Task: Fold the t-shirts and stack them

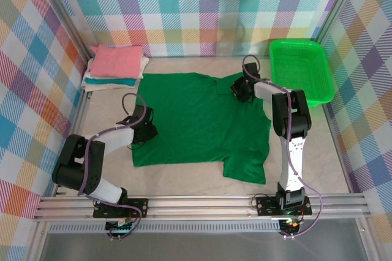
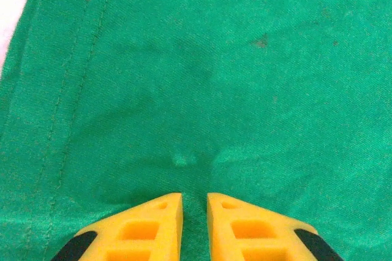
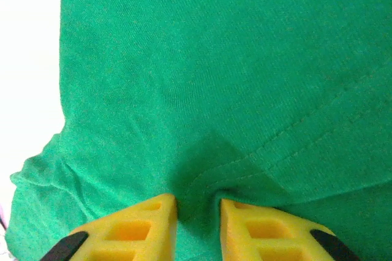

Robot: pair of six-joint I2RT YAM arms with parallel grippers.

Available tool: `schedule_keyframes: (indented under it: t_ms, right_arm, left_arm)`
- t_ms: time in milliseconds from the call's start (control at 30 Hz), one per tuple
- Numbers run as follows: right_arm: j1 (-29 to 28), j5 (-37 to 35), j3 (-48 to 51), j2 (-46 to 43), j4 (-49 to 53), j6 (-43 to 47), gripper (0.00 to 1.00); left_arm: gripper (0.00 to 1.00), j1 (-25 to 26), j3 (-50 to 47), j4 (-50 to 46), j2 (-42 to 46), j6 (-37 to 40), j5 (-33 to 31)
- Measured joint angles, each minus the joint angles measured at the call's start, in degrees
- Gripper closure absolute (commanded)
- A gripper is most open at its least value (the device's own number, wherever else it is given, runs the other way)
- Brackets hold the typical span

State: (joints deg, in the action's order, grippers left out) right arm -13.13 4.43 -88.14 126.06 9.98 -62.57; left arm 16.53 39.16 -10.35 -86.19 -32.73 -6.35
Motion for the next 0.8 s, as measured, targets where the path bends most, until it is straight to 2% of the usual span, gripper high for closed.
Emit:
schedule_keyframes:
  t_ms: [233, 500, 667, 800]
  right_arm:
    - [-0.1, -2.4, 0.0, -0.4, 0.4, 0.4, 0.73]
    - [-0.1, -5.2, -2.9, -1.0, 3.0, 2.7, 0.74]
    - [-0.1, -6.4, -6.6, -0.9, 4.4, 4.7, 0.84]
    - [-0.1, -7.0, -9.9, -0.3, 4.9, 6.1, 1.00]
  left_arm:
    - [0.81, 0.0, 0.0, 0.0, 0.0, 0.0, -0.8]
    - [0.81, 0.0, 0.0, 0.0, 0.0, 0.0, -0.8]
    - [0.81, 0.0, -0.1, 0.0, 0.0, 0.0, -1.2]
    - [0.81, 0.0, -0.2, 0.0, 0.0, 0.0, -1.4]
